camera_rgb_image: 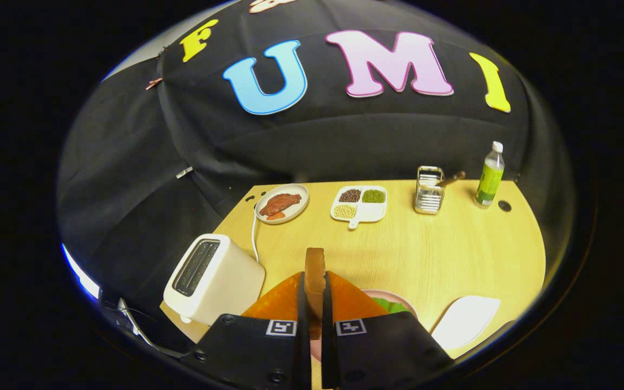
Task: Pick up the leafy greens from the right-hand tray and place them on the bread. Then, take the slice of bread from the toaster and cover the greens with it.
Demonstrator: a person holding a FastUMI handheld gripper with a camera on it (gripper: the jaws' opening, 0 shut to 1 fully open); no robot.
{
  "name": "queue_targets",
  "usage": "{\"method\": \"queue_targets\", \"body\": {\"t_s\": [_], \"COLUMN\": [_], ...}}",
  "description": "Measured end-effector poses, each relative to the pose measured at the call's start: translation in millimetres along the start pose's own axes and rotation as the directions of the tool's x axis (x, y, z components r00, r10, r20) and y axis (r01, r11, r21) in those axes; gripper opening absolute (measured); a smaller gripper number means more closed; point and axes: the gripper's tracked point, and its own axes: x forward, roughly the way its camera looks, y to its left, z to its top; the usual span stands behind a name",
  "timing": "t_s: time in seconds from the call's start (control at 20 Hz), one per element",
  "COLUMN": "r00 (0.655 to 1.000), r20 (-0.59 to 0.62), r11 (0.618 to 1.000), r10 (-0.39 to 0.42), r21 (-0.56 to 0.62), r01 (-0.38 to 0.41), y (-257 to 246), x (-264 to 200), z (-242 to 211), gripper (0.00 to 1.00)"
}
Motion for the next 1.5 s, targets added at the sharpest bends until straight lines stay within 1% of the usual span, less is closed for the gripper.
{"method": "queue_targets", "body": {"t_s": [0.45, 0.55, 0.6, 0.7, 0.85, 1.1, 1.25, 1.35, 1.4, 1.45, 1.5], "r00": [0.995, 0.993, 0.993, 0.99, 0.988, 0.982, 0.981, 0.981, 0.982, 0.983, 0.984], "r20": [-0.101, -0.11, -0.118, -0.136, -0.133, -0.145, -0.15, -0.147, -0.141, -0.133, -0.121], "r11": [0.993, 0.995, 0.995, 0.995, 0.994, 0.992, 0.993, 0.992, 0.992, 0.992, 0.991], "r10": [-0.007, -0.03, -0.028, -0.043, -0.083, -0.124, -0.121, -0.125, -0.123, -0.125, -0.129], "r21": [0.112, 0.093, 0.091, 0.086, 0.064, 0.0, -0.015, -0.033, -0.041, -0.05, -0.061], "r01": [0.018, 0.041, 0.039, 0.055, 0.092, 0.125, 0.12, 0.122, 0.119, 0.12, 0.123], "y": [-38.8, -49.3, -51.0, -59.9, -76.3, -98.0, -102.1, -105.8, -106.3, -108.2, -108.0], "x": [20.8, 22.2, 22.6, 21.9, 17.9, 11.1, 6.2, 2.4, -0.5, -3.2, -9.4], "z": [-53.4, -62.7, -66.9, -74.0, -75.6, -83.4, -86.1, -86.0, -83.9, -84.1, -79.1], "gripper": [0.12, 0.15, 0.16, 0.21, 0.36, 0.58, 0.6, 0.82, 0.81, 0.9, 0.97]}}
